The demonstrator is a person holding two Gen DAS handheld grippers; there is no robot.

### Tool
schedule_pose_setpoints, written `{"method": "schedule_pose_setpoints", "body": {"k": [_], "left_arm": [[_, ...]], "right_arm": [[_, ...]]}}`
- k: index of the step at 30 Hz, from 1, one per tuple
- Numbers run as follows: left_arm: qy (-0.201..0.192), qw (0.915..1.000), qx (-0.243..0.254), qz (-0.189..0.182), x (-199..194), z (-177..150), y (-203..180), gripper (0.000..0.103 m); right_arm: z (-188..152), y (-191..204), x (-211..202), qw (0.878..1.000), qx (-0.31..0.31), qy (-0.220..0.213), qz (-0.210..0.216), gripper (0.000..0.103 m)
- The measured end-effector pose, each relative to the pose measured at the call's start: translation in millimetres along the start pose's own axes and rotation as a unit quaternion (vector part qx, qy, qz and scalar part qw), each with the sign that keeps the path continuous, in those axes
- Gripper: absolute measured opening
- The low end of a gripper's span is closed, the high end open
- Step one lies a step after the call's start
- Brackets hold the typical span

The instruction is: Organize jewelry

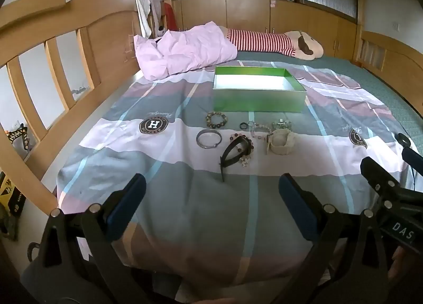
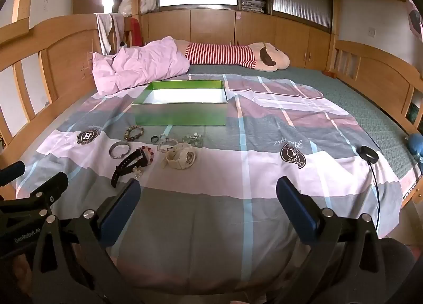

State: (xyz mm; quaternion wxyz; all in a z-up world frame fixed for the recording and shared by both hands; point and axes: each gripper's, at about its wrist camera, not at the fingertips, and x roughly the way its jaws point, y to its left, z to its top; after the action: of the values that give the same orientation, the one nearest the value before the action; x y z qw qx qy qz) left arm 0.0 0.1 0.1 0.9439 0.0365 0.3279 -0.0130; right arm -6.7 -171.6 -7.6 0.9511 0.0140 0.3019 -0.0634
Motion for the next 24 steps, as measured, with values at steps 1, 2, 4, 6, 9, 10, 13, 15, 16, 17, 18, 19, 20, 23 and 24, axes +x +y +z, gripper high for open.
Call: {"method": "schedule_pose_setpoints", "body": {"k": [1,2,4,6,9,10,13,15,16,17,18,19,20,23,24], "left_arm": [[-0.002,1.0000,0.001,0.001,-0.4,-0.1,-0.1,0.099],[-0.001,1.0000,0.000,0.001,-0.4,-0.1,-0.1,0.099],[0.001,1.0000,0.000,0.000,0.1,-0.1,-0.8,0.099],[0.002,1.0000,-0.002,-0.002,0.2,0.0,-0.1,0.099],[0.002,1.0000,-0.003,-0.003,0.3,0.0,0.0,0.099],[0.002,1.0000,-0.003,-0.003,0.5,0.0,-0.3,0.099],[0.001,1.0000,-0.004,-0.003,-0.1,0.1,0.1,0.099],[0.001,1.0000,-0.004,-0.003,-0.1,0.1,0.1,0.099],[0.002,1.0000,-0.005,-0.004,0.1,0.1,0.2,0.099],[0.002,1.0000,-0.005,-0.004,0.0,0.1,0.0,0.099],[0.002,1.0000,-0.005,-0.004,0.1,0.1,-0.1,0.099],[0.002,1.0000,-0.005,-0.004,0.0,0.1,0.2,0.099],[0.002,1.0000,-0.005,-0.005,0.0,0.1,0.3,0.099],[0.002,1.0000,-0.005,-0.004,0.1,0.1,0.5,0.099],[0.002,1.0000,-0.005,-0.004,-0.1,0.1,0.5,0.099]], "right_arm": [[0.0,-0.2,0.1,1.000,0.002,0.001,0.001,0.100],[0.0,-0.2,0.2,1.000,0.001,0.002,0.001,0.100],[0.1,0.2,0.4,1.000,0.001,0.002,0.002,0.100],[0.0,-0.4,0.2,1.000,0.004,0.001,0.003,0.100],[0.0,-0.6,0.0,1.000,0.005,0.000,0.004,0.100],[0.0,-0.6,0.0,1.000,0.005,0.000,0.004,0.100],[-0.1,-0.9,0.0,1.000,0.005,0.001,0.004,0.100],[0.0,-1.0,-0.1,1.000,0.004,0.001,0.004,0.100],[-0.1,-1.1,-0.3,1.000,0.005,0.001,0.003,0.100],[-0.1,-1.2,-0.5,1.000,0.005,0.000,0.003,0.100],[0.0,-1.3,-0.5,1.000,0.005,0.000,0.003,0.100],[0.0,-1.3,-0.5,1.000,0.005,0.000,0.004,0.100],[-0.1,-1.3,-0.5,1.000,0.005,0.000,0.003,0.100],[-0.2,-1.4,-0.3,1.000,0.005,0.001,0.004,0.101],[-0.2,-1.3,-0.5,1.000,0.004,0.001,0.003,0.100]]}}
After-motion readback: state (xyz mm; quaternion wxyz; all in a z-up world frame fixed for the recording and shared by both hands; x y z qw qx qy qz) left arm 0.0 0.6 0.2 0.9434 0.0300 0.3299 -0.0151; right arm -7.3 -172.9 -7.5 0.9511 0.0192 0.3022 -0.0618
